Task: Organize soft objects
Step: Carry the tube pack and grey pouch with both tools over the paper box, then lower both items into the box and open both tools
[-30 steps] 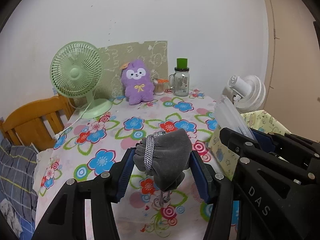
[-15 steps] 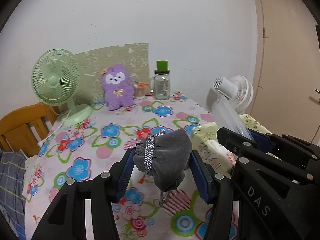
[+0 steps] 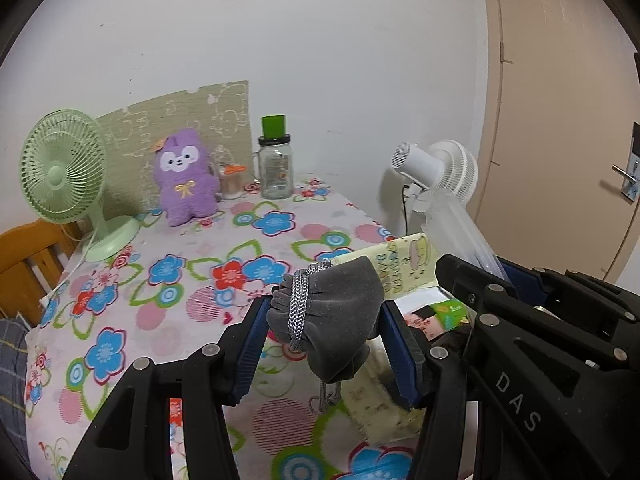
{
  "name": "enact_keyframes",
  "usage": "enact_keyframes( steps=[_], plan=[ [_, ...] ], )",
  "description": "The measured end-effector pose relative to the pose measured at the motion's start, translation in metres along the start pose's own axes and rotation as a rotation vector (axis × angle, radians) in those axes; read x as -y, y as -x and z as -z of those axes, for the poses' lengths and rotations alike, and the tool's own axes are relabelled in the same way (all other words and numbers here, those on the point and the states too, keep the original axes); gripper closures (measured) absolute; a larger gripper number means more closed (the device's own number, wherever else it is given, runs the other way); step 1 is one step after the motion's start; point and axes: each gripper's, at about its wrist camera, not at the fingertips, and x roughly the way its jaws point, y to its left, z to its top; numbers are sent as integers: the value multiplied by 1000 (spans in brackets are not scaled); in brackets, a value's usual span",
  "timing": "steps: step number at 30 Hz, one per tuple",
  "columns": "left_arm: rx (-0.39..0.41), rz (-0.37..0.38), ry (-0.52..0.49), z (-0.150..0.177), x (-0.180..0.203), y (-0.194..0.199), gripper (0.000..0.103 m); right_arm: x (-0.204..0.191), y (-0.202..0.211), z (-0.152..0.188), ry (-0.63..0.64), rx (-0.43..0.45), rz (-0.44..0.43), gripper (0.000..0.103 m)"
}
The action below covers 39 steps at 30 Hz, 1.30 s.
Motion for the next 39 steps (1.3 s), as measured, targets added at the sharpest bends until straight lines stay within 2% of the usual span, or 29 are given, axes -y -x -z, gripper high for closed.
enact_keyframes(
  steps=[14,24,29,34,39],
  plan=[
    [-18,48,-27,-9,37,-25,45,42,-9,-2,-36,-2,65,80],
    [-31,42,-46,-14,60,-49,42,61,-23,-4,-47,-23,75,80],
    [-66,47,-67,-16,68,-64,25,70,-33,-1,-73,-35,89,80],
    [-69,52,-78,-16,69,-62,8,72,-37,-2,-85,-40,70,80],
    [-73,39,-92,-16,66,-56,6,65,-39,-2,-69,-40,50,80]
  ],
)
